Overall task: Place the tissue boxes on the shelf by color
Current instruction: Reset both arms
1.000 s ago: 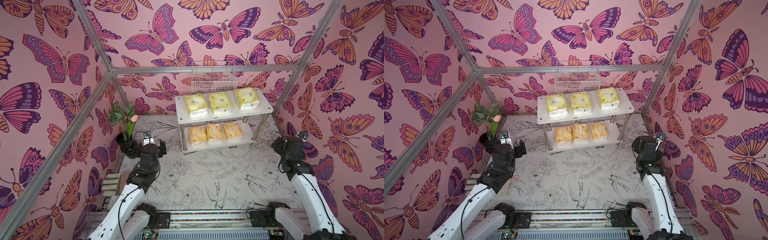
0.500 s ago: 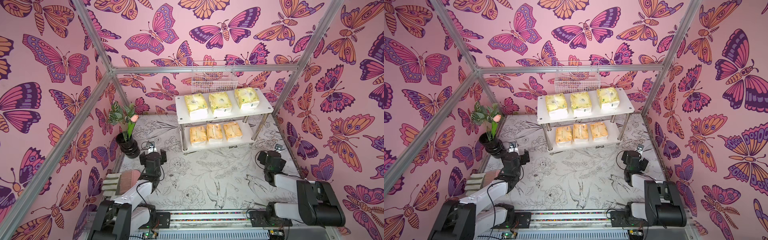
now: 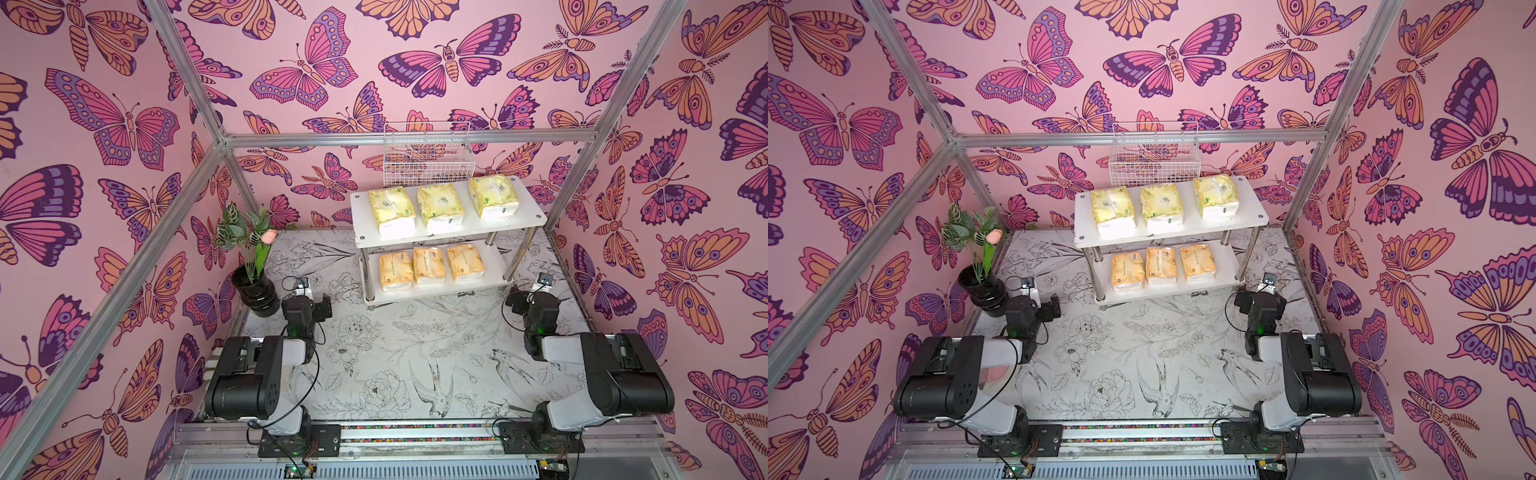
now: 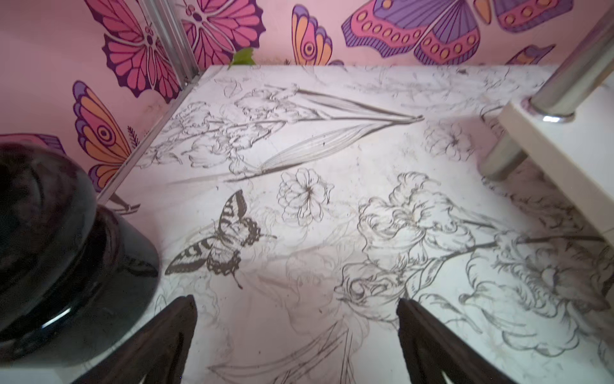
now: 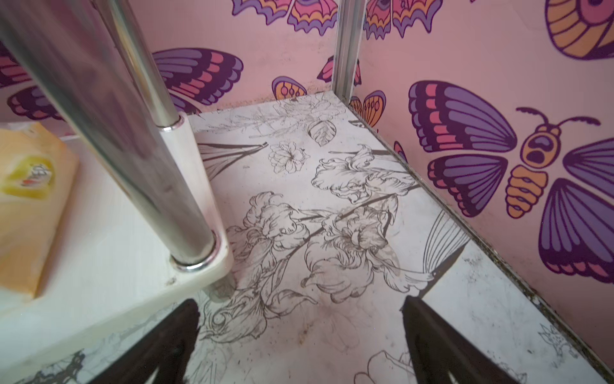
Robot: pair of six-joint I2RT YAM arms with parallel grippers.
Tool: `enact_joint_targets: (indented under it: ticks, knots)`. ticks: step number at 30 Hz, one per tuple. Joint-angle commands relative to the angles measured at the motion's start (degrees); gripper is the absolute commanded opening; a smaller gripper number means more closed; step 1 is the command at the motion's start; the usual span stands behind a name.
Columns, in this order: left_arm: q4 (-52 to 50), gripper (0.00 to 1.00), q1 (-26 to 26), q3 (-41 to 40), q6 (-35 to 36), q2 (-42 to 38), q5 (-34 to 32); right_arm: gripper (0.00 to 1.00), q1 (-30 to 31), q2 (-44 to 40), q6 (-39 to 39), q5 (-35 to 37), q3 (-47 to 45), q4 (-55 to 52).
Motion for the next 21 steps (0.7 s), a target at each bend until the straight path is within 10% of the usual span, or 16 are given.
enact_joint_targets:
  ticks: [1, 21]
  knots:
    - [2.14, 1.00, 0.04, -0.38, -0.63, 0.40, 3.97, 0.99, -0.22, -0.17, -0.14, -1.24, -0.39, -0.41]
    - [2.10, 1.00, 0.00, -0.28, -0.59, 0.36, 3.94, 0.99, -0.47, -1.13, -0.12, -1.74, 0.71, -3.77]
